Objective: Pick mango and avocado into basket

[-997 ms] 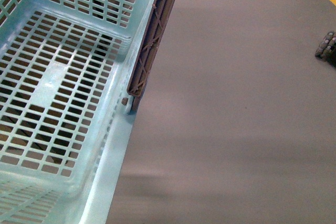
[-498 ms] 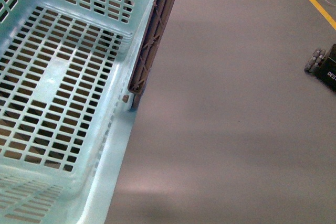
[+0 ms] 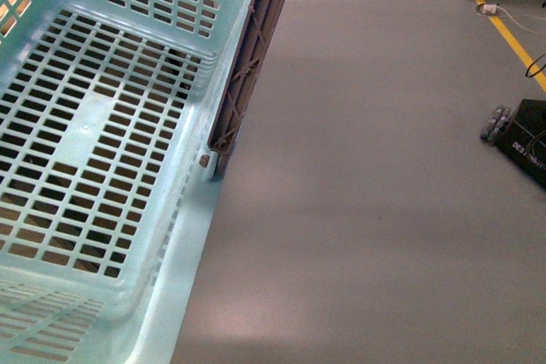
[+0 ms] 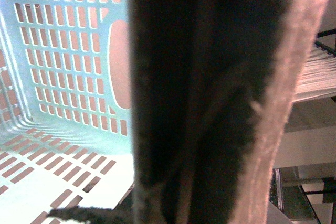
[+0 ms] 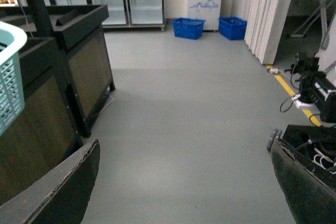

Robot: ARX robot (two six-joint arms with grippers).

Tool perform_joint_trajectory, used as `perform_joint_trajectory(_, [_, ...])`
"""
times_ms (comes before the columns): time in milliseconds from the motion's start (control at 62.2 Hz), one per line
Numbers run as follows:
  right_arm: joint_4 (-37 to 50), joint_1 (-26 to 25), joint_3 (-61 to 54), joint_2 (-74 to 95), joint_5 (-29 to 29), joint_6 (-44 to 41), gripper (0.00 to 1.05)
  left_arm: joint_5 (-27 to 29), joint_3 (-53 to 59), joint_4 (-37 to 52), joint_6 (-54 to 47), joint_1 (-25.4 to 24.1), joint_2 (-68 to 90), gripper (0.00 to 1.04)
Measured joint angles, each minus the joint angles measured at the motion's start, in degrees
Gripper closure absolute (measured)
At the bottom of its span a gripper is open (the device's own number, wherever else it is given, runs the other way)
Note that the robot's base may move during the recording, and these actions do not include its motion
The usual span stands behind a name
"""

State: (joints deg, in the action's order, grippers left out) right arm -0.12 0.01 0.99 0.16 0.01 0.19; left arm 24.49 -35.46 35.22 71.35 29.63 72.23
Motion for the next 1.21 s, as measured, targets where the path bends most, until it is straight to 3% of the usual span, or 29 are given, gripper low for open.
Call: perform_joint_trajectory(1206, [0.0,0.0,0.0,0.0,0.1,0.0,0.09,-0.1,0.0,0.0,0.2,0.3,-0.1,0.91])
